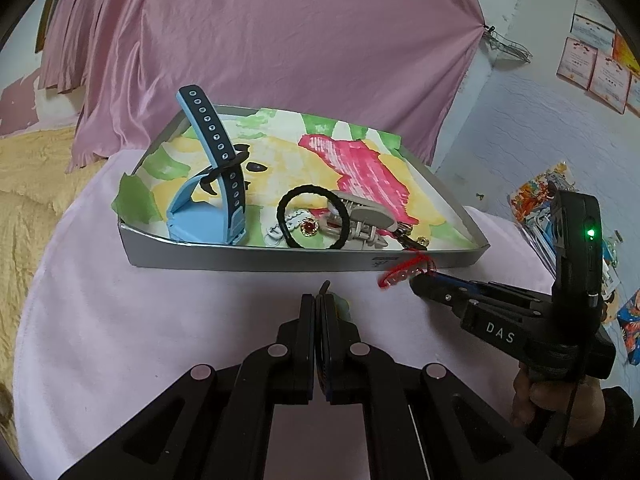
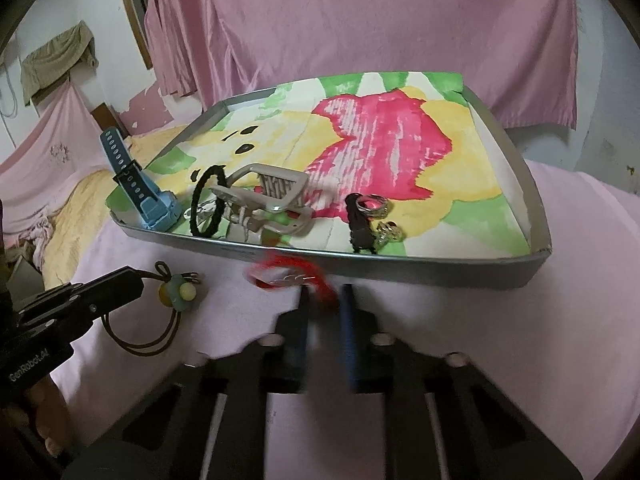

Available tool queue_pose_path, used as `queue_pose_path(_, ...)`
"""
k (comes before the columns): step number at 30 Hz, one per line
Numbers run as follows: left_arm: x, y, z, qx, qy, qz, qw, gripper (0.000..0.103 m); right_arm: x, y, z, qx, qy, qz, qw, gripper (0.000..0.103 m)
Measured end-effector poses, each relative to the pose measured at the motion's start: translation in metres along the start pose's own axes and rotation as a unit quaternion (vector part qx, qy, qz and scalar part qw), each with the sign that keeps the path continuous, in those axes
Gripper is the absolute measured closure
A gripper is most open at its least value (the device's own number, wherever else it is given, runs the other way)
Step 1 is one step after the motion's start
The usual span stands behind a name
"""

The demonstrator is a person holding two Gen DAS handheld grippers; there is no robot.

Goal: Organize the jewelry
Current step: 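Carry the gold hair tie with the left tool into the tray while the right carries the bracelet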

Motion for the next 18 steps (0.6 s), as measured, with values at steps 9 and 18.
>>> queue_pose_path(9,-0.001,-0.006,0.004,0.0,-0.006,-0.006,1.0,0.1,-0.004,0.0,0.006,0.009,-0.014,0.002,1.0,0.096)
queue_pose_path(18,0.014,-0.016,0.025,-0.021,-0.043,-0.028,0.9985,0.1,-0.012,-0.003,0.032,0.036,-0.051,0.001,0.998,0.096)
Point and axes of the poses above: each gripper's, at about its wrist camera, not at the fingertips, and z roughly against the way its jaws point, y to its left, x to its top, the point moved 2 cm from there along -z, roughly the way its jaws point, and after that the axes turned 12 degrees about y, right-handed, at the moved point
